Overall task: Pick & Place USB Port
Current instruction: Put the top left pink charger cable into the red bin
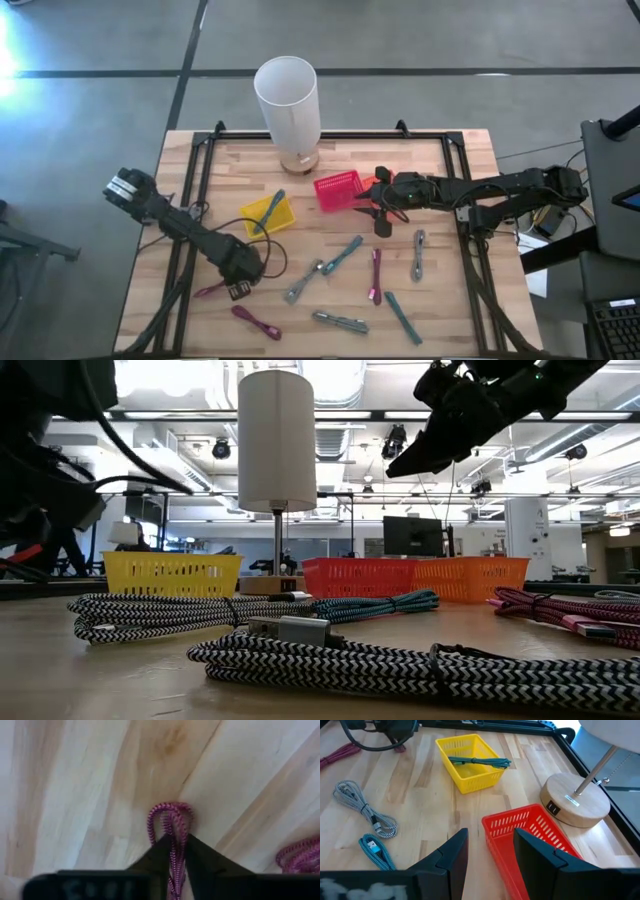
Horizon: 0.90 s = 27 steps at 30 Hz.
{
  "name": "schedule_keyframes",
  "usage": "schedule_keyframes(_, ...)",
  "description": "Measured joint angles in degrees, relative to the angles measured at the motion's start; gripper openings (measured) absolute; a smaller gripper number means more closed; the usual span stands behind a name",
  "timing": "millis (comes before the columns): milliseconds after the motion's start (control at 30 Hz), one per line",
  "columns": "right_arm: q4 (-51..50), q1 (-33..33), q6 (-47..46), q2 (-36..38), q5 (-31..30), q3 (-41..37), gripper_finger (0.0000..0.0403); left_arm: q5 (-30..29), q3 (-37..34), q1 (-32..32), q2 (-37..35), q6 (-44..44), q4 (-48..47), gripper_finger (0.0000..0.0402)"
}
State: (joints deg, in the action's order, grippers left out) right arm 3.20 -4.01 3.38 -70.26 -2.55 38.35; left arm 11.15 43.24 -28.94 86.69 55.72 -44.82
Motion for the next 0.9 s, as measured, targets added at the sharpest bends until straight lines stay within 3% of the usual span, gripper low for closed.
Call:
schedule_keyframes(100, 0.0, 0.0, 0.0, 0.0, 0.0, 0.0, 0.015, -1.5, 2.3, 0.0, 0.1, -0.1, 0.9, 0.0009)
schedule_keyframes(267, 0.0, 0.0, 0.0, 0.0, 0.0, 0.0, 0.015, -7.1, 10.3, 0.1, -0.5, -4.1, 0.9, 0.0007)
schedule_keyframes(667, 0.0, 0.0, -2.2, 0.3, 0.0, 0.0, 0.015, -34.4, 34.9, 3.9, -0.8, -24.1, 0.8, 0.0008)
schedule_keyframes(800, 0.0, 0.0, -2.5, 1.3, 0.0, 0.0, 0.015, -40.1, 37.4, 6.4, -0.8, -27.8, 2.5, 0.0003)
schedule_keyframes(900, -1.9, 0.0, -3.0, 3.3, 0.0, 0.0, 0.015, -40.8, 36.7, 9.2, -0.8, -30.3, 6.9, 0.0005)
